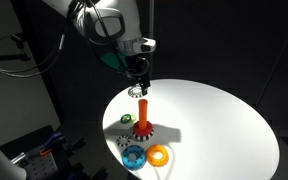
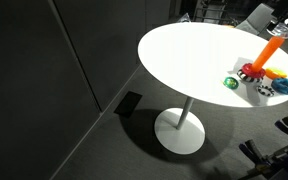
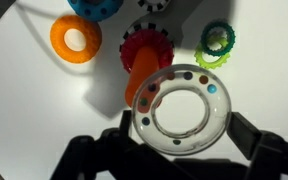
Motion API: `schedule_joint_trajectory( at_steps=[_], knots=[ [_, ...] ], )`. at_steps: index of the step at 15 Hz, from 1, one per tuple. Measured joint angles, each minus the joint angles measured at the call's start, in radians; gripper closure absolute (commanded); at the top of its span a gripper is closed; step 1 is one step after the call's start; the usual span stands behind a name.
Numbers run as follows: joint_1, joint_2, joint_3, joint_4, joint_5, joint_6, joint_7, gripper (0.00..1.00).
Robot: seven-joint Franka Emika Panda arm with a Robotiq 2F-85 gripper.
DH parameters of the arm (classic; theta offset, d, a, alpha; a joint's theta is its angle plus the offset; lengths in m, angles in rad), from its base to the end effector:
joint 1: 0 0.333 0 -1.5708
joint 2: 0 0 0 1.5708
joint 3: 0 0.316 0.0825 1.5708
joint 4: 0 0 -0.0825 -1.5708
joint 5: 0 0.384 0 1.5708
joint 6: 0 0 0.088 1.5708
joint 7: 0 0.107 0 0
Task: Put the colorless ring around the orange rod
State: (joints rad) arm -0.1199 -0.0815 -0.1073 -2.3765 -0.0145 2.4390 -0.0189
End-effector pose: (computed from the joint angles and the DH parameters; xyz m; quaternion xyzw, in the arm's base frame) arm 0.4883 -0.1131 0.3685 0.9925 -0.0987 0.0711 0.0095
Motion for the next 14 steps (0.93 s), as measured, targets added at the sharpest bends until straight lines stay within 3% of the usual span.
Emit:
schedule_joint_trajectory(
  at_steps=[14],
  knots=[
    [-0.016,0.066,-0.045,0.023,-0.003,-0.002,0.000,0.31]
  ],
)
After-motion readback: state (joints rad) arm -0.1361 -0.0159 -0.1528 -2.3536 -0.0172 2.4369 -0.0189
